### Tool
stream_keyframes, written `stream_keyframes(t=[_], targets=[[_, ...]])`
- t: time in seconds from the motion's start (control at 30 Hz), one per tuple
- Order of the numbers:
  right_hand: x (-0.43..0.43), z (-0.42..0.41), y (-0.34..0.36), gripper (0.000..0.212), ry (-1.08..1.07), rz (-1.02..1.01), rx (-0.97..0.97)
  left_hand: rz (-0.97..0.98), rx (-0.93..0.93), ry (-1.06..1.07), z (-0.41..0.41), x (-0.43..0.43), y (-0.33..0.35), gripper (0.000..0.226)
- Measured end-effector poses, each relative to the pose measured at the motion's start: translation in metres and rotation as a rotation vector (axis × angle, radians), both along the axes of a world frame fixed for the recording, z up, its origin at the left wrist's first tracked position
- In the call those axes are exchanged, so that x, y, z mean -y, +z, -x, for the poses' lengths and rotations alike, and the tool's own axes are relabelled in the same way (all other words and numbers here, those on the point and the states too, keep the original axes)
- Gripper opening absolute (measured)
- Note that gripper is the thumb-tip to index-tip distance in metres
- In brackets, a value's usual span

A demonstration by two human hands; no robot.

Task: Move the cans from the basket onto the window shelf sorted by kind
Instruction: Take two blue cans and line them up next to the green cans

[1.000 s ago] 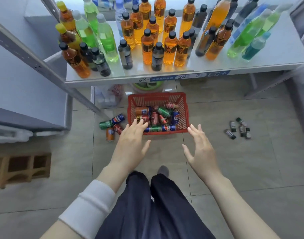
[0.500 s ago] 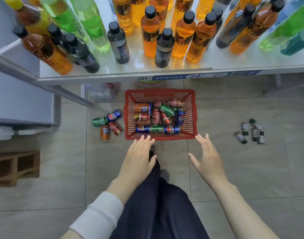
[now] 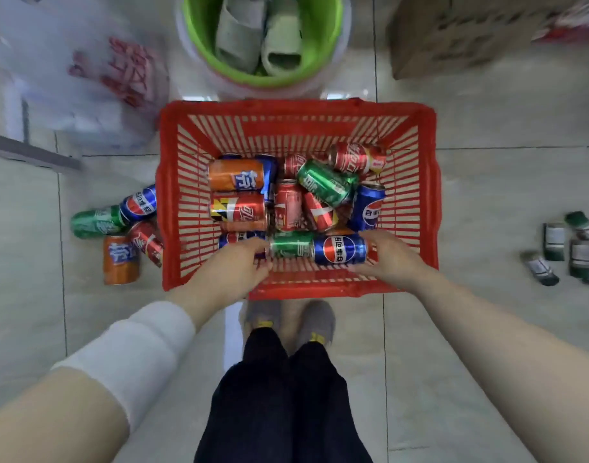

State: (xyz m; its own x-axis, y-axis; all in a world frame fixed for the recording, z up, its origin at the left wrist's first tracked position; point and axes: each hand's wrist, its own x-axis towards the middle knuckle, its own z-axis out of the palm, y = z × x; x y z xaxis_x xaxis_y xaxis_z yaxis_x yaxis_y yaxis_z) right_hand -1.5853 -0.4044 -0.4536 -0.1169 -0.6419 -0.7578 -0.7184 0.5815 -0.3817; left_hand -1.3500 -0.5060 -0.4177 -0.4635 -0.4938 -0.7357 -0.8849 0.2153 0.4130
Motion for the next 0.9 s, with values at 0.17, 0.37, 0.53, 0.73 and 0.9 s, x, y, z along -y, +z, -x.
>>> stream_keyframes(t=[0.17,0.37,0.53,0.73,0.9], targets=[[0.008,0.014,-0.096,0.069,0.145,-0.04,-0.014,-0.074,-0.061,0.162,0.016,-0.006,-0.091,0.042],[0.014,0.012,-0.14,0.088,0.457,-0.048,-0.11,-0.133,-0.103,0.165,0.022,-0.015,-0.13,0.042],[0.026,0.012,-0.144,0.08,0.423,-0.051,-0.06,-0.178,-0.15,0.2,0.029,-0.008,-0.14,0.042],[0.025,0.023,-0.105,0.069,0.028,0.058,0.015,-0.169,-0.194,0.322,0.05,0.002,-0.134,0.038],[0.012,0.029,-0.024,0.056,-0.481,0.139,0.216,-0.206,-0.16,0.368,0.076,-0.008,-0.125,0.039]])
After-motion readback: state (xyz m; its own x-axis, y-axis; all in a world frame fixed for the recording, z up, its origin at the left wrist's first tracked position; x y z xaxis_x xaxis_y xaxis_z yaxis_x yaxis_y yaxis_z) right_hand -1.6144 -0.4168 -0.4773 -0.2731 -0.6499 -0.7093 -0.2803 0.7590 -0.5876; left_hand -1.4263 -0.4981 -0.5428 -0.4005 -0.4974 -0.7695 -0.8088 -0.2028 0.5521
